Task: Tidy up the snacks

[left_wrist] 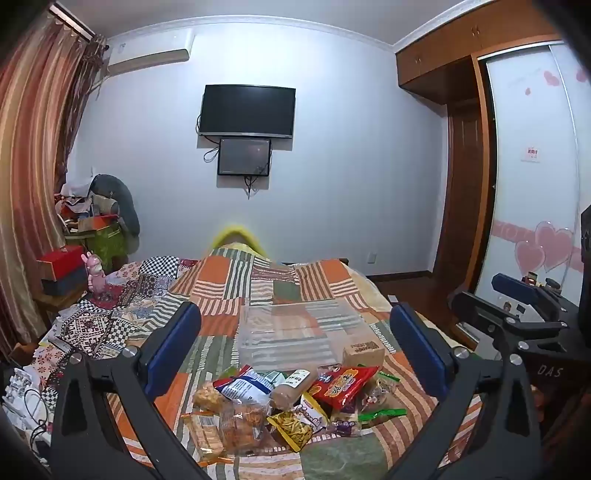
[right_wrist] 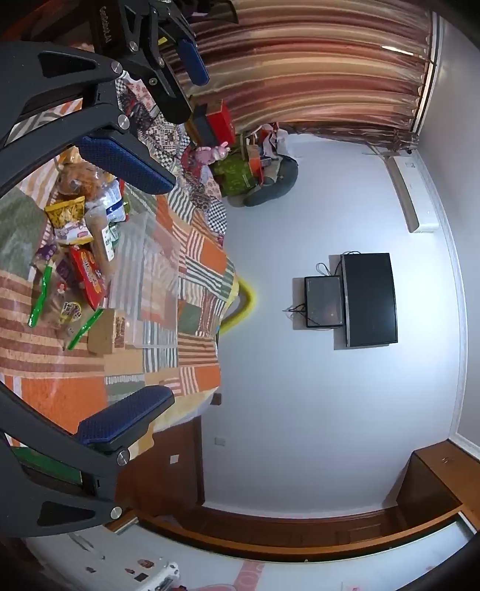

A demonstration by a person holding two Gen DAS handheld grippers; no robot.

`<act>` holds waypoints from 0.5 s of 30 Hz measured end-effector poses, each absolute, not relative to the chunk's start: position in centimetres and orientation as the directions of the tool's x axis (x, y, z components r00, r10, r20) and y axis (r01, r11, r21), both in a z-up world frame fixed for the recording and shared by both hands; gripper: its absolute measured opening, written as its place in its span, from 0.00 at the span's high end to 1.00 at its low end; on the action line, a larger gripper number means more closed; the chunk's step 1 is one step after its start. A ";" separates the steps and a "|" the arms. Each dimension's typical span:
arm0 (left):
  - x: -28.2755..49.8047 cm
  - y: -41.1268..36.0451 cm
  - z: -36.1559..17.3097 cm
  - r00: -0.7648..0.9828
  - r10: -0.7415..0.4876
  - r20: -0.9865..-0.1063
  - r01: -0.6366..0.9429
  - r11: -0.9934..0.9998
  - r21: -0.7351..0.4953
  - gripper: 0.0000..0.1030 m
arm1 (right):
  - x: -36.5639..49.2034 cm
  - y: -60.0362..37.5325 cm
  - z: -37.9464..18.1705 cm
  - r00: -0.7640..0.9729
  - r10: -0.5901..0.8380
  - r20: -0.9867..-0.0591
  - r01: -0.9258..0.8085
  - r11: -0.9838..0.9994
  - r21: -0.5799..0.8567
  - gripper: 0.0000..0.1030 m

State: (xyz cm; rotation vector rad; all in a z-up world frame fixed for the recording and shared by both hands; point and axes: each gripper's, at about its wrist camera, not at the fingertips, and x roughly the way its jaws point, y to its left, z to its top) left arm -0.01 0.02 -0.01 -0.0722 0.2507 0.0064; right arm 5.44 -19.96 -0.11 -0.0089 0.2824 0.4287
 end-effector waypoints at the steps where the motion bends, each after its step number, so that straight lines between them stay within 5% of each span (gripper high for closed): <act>1: 0.0 0.0 0.0 0.969 0.002 -0.247 -0.019 0.998 -0.067 0.00 | 5.4 -20.0 -0.1 0.872 0.410 -0.269 -0.412 0.910 0.051 0.00; 15: -0.1 0.2 0.0 0.972 -0.008 -0.235 -0.010 0.997 -0.073 0.00 | 5.2 -19.6 -0.1 0.870 0.410 -0.275 -0.413 0.909 0.048 0.00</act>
